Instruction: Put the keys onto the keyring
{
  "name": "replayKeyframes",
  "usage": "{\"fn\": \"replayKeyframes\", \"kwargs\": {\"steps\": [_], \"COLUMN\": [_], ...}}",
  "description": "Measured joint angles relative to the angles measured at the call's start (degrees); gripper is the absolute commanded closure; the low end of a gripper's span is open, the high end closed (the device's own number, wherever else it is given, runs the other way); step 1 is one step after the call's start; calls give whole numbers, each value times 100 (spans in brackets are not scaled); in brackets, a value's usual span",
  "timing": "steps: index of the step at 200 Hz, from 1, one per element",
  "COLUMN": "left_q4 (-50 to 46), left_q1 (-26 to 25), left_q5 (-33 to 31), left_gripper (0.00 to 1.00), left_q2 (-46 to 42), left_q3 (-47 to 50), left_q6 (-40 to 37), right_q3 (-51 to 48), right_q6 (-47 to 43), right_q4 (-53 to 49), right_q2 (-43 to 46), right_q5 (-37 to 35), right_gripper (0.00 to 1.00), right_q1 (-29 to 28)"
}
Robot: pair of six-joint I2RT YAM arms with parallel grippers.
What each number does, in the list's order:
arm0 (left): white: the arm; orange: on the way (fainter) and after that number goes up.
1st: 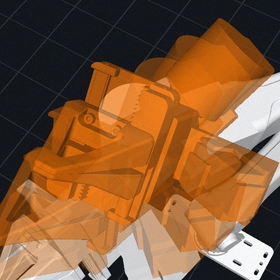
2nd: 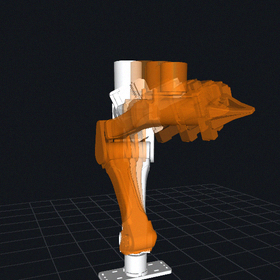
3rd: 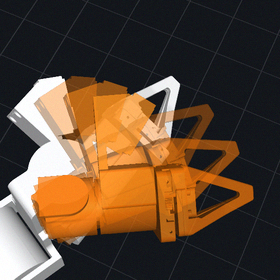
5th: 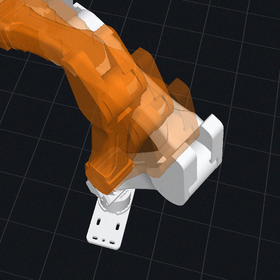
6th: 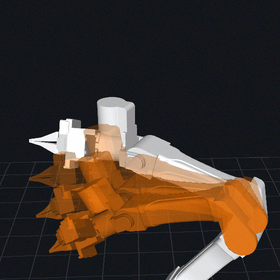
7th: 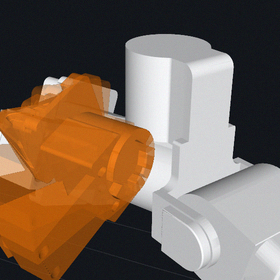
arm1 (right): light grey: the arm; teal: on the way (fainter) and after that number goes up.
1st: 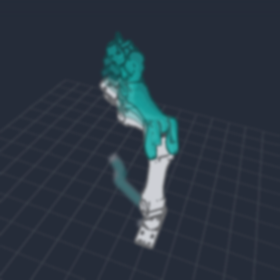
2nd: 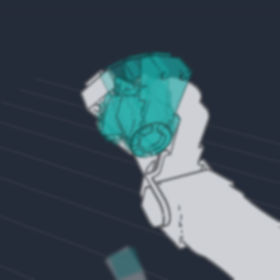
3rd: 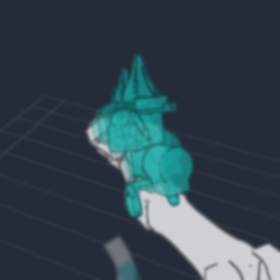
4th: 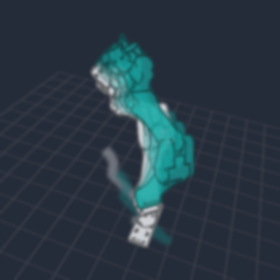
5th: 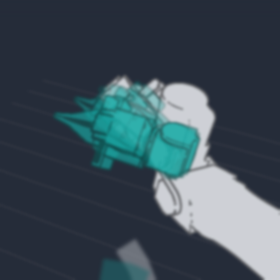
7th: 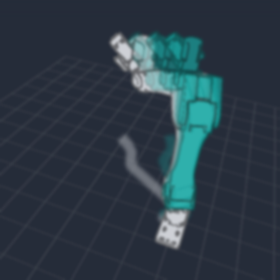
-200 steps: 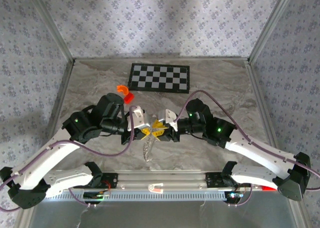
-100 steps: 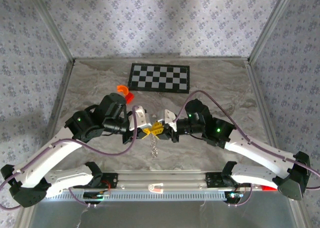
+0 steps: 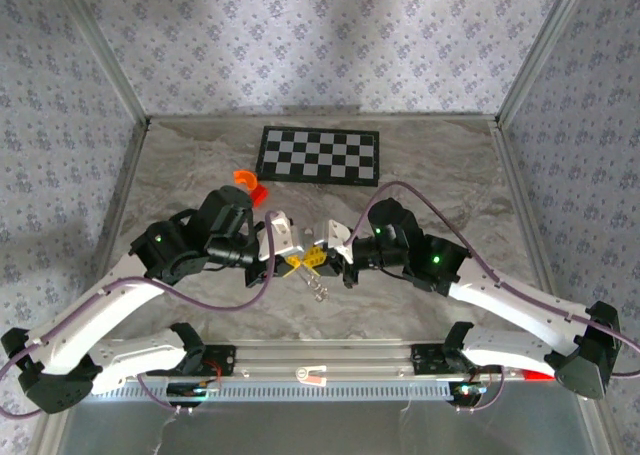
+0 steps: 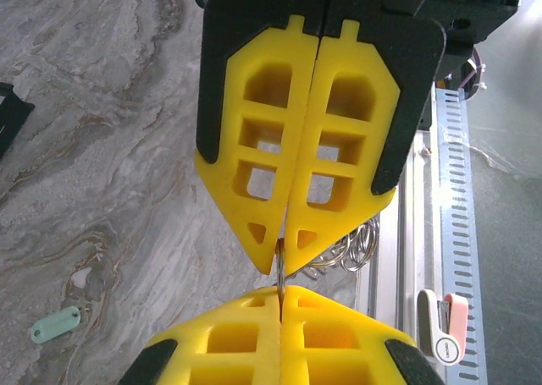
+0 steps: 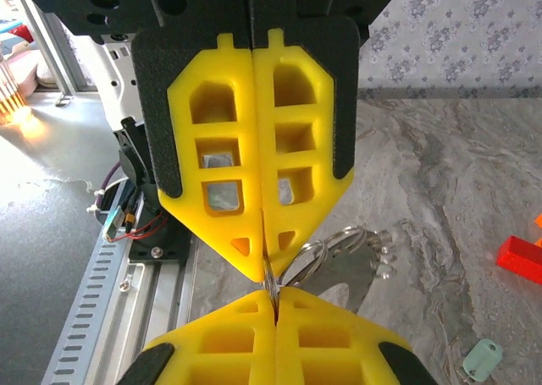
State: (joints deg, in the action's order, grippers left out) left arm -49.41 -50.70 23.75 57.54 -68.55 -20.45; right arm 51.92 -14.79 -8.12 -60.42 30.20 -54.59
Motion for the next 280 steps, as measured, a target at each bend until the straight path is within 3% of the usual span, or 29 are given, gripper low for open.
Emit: {"fn": "replayKeyframes", "kwargs": {"steps": [12, 27, 52, 93, 147, 200, 280], "left_q4": [42, 291, 868, 2138, 3571, 4312, 4645], "left_q1": [0, -11, -11, -33, -33, -33, -33], "left_q5": [-15, 11, 44, 133, 92, -61, 31], "left_gripper": [79, 74, 73, 71, 70, 72, 77], "left_q2": [-24, -142, -599, -1429, -1622, -1735, -1738], "left_q3": [2, 70, 422, 1300, 1923, 2057, 2057], "left_q6": [35, 114, 387, 1150, 1853, 2081, 2310], "right_q3": [0, -74, -450, -1340, -1657, -1676, -1687], "right_q6": [39, 195, 664, 1958, 3121, 3368, 3501], "right_q4": [50, 256, 997, 3036, 5023, 5659, 6094], "right_q2": [13, 96, 319, 424, 166, 83, 26], "right_q5": [-4, -26, 74, 278, 474, 682, 914], "right_gripper": [100, 100, 100, 100, 100, 100, 100], "right_q1": [2, 33, 190, 579, 684, 667, 656]}}
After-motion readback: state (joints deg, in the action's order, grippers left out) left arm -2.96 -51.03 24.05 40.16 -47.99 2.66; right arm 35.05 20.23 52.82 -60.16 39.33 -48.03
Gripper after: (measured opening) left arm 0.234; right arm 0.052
